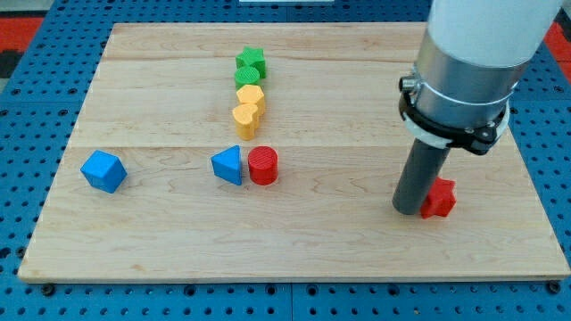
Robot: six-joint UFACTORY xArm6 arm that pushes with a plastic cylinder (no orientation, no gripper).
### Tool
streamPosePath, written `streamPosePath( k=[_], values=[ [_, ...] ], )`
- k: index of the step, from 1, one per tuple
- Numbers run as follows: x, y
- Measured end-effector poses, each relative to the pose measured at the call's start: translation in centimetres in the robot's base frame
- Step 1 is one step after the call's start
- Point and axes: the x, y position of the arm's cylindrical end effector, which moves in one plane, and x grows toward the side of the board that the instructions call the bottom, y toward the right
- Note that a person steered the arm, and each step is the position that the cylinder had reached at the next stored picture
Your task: Push the red circle into the red star
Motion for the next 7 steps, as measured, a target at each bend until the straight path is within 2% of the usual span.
streamPosePath(
  k=[1, 2, 3, 4, 5, 6, 7],
  values=[
    [-3.7, 0.4],
    [-3.2, 4.3],
    [-2.6, 4.5],
    [-10.1, -2.5],
    [-11.0, -12.6],
    [-8.6, -17.5],
    [-6.3, -18.3]
  ],
)
